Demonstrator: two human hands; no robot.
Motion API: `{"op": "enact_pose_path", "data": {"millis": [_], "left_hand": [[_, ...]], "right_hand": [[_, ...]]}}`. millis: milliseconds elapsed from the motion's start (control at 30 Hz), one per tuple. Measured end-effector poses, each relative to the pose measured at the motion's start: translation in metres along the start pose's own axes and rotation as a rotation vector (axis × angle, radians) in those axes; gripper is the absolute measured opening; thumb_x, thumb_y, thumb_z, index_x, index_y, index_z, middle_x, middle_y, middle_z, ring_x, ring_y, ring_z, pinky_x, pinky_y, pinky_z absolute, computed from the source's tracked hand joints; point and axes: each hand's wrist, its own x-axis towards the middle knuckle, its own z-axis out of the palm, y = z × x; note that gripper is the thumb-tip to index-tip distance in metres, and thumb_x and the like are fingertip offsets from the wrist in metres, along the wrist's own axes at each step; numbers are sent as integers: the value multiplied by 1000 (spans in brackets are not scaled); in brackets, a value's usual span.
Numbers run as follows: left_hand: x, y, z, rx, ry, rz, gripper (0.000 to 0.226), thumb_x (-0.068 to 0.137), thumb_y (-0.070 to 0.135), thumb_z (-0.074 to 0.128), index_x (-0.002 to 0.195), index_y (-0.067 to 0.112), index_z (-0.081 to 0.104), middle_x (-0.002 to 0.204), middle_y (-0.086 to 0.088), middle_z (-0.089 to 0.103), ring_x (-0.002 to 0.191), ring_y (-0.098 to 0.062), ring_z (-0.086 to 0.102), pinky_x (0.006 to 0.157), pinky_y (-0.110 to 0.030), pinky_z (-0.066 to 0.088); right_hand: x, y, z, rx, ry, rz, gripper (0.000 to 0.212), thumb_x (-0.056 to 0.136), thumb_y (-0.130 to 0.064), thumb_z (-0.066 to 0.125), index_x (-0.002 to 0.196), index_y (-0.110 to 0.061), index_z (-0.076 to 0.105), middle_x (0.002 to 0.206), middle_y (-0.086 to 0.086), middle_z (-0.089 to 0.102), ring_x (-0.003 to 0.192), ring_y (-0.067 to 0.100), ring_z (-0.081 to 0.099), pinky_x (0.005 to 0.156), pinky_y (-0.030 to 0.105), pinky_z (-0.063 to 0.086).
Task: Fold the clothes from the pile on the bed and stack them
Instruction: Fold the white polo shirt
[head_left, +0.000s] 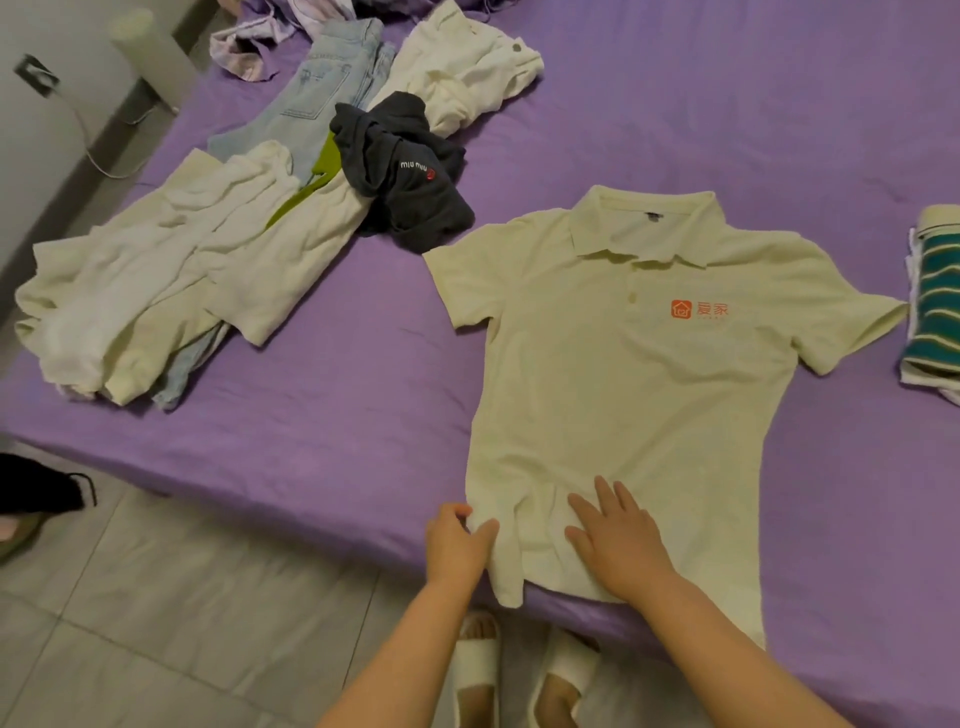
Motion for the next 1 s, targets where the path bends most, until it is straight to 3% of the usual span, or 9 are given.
{"op": "enact_pose_path", "data": {"millis": [200, 333, 400, 467, 567, 633, 700, 833, 1000], "left_hand": [[5, -8, 8, -4, -83, -23, 5, 87, 17, 64, 85, 14, 63, 92, -1, 65, 84, -15, 57, 76, -25, 46], [-2, -9, -11, -375, -93, -80, 17, 92, 16, 60, 78, 9, 64, 81, -6, 65, 76, -19, 57, 72, -29, 49], [-4, -9, -25, -624, -92, -123, 22, 98, 13, 50, 79, 7, 60, 79, -9, 67, 70, -16, 64, 66, -23, 52], [-4, -10, -36, -674, -139, -146, 29, 102, 15, 41, 77, 6, 53, 74, -9, 69, 62, -11, 68, 57, -17, 54], [-4, -14, -27, -210, -228, -61, 31, 97, 29, 53, 70, 14, 53, 77, -10, 66, 70, -22, 64, 72, -31, 55], [-7, -15, -11, 78, -245, 48, 39, 89, 35, 62, 59, 18, 44, 63, -2, 52, 61, -21, 49, 63, -31, 45], [-10, -14, 2, 169, -219, 118, 43, 86, 33, 64, 55, 19, 37, 53, 4, 41, 52, -15, 38, 51, -27, 33], [-9, -17, -2, 6, -216, 148, 39, 93, 18, 55, 59, 16, 37, 58, -1, 37, 55, -14, 31, 48, -23, 24], [-9, -31, -39, -382, -121, 25, 17, 99, 15, 42, 91, 8, 55, 82, -3, 56, 71, -15, 48, 65, -30, 41]], "right_hand": [[3, -3, 18, 1, 68, 40, 52, 101, -49, 23, 151, -35, 17, 161, 4, -10, 148, 26, -8, 116, 46, 10], [2, -8, 22, 48, 112, 74, 50, 101, -48, 25, 149, -35, 21, 161, 2, -7, 148, 24, -6, 117, 45, 9], [-2, -9, 24, 75, 133, 92, 49, 101, -47, 26, 149, -35, 24, 162, 1, -4, 148, 23, -3, 117, 43, 11], [-5, -11, 25, 94, 129, 103, 49, 101, -46, 26, 149, -34, 24, 162, 1, -3, 148, 23, -2, 117, 42, 12], [-9, -16, 28, 112, 122, 112, 50, 101, -46, 27, 149, -34, 23, 162, 3, -3, 148, 25, -3, 118, 42, 15], [-9, -20, 31, 137, 128, 120, 50, 101, -46, 28, 149, -33, 24, 161, 4, -3, 148, 26, -4, 117, 42, 18], [-9, -21, 34, 149, 136, 128, 50, 101, -46, 29, 149, -33, 24, 161, 4, -3, 148, 26, -5, 115, 42, 21], [-9, -20, 36, 164, 145, 129, 48, 101, -43, 30, 148, -32, 26, 161, 3, -1, 148, 25, -3, 114, 41, 22], [-15, -25, 36, 223, 202, 155, 45, 103, -40, 28, 147, -32, 30, 161, 2, 9, 148, 22, 4, 115, 37, 20]]}}
